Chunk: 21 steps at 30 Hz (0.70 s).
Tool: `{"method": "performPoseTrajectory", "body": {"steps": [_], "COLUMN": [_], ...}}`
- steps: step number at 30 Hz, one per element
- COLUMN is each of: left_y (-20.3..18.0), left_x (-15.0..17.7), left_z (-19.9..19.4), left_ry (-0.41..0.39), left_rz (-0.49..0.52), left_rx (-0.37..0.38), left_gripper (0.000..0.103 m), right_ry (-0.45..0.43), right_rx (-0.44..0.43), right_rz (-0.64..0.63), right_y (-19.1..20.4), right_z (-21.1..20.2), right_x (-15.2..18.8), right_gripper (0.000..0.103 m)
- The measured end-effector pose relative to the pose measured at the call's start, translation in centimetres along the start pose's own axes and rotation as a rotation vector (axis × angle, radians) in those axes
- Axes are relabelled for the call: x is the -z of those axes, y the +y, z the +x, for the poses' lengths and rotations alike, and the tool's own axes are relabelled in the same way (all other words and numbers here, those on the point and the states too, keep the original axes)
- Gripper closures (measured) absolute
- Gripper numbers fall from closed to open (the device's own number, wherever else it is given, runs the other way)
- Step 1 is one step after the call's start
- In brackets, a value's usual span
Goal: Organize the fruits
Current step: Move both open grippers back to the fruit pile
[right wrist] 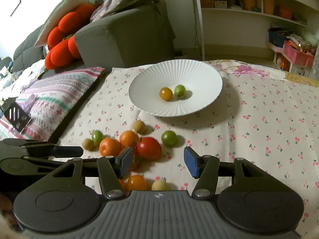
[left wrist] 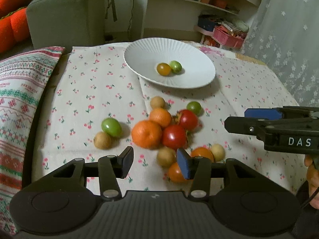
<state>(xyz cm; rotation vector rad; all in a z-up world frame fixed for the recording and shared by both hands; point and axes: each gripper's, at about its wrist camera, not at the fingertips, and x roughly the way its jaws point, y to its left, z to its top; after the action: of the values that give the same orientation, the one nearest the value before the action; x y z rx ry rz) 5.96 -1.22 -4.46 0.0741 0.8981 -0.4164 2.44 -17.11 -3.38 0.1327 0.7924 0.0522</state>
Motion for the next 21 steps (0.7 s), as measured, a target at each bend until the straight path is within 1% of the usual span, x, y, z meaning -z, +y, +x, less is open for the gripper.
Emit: {"method": "performPoseTrajectory", "body": {"steps": [5,8,13,15,17,19,21], "left_y": [-0.8,-1.2,-1.9,-2.1,-2.2,-2.2,-2.2], "left_x": [1.1,1.7,2.5,2.7,2.8,2.7,2.8], "left_z": [0.0,0.2,0.5,0.6,0.7,0.8,1.0], "left_ry": [0.018,0.032,0.054,0.057,0.058,0.06,0.065], "left_rz": [0.0,0.002,0.007,0.011,0.014,0.013,0.008], "left_rx": [0.007,0.008,0.013,0.011,0.006,0.002,-0.003], "left_gripper": [0.053,0.053,0.053,0.05,0.048,0.046,0.045], "right_ry": [0.015,0.022,0.038,0.045,0.048,0.049,0.05], "right_rx": [-0.002,0.003,0.002,0.004,0.007,0.011,0.01], "right_rz": [-0.001,-0.011,-0.014,-0.009,-0.009,-0.009,-0.009], "right_y": [0.4,0.6,0.8,0.8,0.8,0.9,0.9], "right_z": [-0.2,-0.3,-0.4,-0.4,-0.4,-0.5,-0.4], "right_x": [1.0,1.6,2.6,2.9,3.0,3.2,3.2], "right_gripper": [0.05,0.044,0.043,0.042,0.036,0.034,0.034]}}
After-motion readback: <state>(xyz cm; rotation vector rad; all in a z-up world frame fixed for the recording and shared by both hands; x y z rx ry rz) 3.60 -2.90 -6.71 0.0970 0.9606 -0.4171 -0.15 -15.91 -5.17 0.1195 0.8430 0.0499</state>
